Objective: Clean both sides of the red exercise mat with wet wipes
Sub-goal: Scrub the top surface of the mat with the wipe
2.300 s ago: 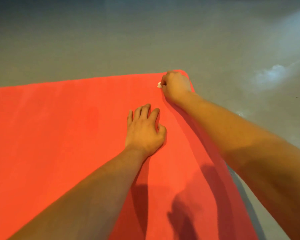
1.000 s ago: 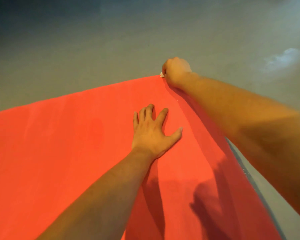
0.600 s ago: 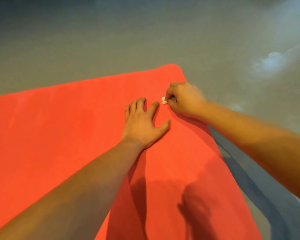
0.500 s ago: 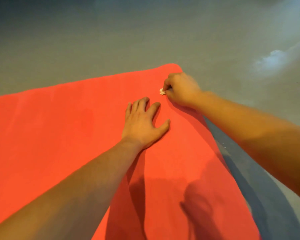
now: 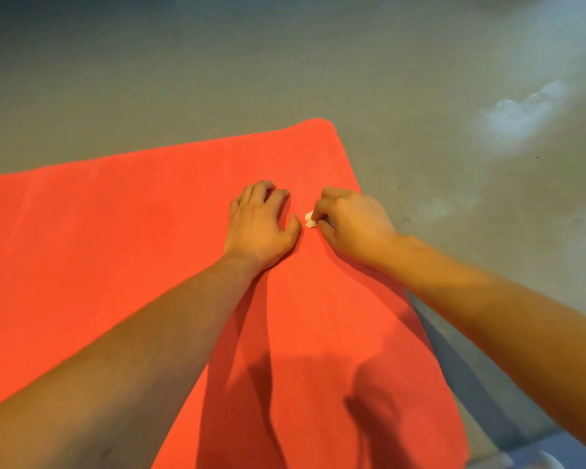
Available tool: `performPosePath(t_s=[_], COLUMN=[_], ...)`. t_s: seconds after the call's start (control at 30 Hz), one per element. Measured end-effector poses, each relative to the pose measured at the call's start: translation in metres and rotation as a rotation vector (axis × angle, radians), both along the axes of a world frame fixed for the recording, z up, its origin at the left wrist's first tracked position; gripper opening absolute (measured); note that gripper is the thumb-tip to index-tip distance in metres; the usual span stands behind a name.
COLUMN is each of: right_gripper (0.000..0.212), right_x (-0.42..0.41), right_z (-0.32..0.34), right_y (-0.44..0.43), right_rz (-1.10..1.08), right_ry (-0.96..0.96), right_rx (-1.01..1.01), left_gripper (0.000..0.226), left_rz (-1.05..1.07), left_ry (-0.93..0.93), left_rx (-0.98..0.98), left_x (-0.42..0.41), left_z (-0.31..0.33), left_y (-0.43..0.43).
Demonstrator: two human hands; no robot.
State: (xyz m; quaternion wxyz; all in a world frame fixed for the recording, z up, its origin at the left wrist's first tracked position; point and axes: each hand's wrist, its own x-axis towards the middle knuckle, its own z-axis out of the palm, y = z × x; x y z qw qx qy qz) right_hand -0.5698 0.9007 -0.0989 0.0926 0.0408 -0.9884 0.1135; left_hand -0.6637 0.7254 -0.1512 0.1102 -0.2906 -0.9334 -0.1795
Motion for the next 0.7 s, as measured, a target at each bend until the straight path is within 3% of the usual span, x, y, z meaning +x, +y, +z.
performPosePath(t_s=[0.1, 0.37, 0.5, 0.7], right_gripper=[0.013, 0.02, 0.019, 0.012], right_x=[0.015, -0.066, -0.021, 0.11], right_z=[-0.001, 0.001, 0.007, 0.01], right_y=[0.0, 0.006, -0.003, -0.028], right_rz=[0.017, -0.106, -0.07, 0.068], right_ry=[-0.017, -0.069, -0.086, -0.15], right_rx=[-0.01, 0.062, 0.02, -0.085], left_gripper=[0.053, 0.052, 0.041, 0.034], left_rz=[-0.004, -0.04, -0.071, -0.04], left_ry=[0.016, 0.019, 0.047, 0.028], left_rx=[-0.001, -0.022, -0.013, -0.061], left_x=[0.0, 0.001, 0.006, 0.019], left_z=[0.0, 0.005, 0.009, 0.017], left_y=[0.0, 0.0, -0.002, 0.0])
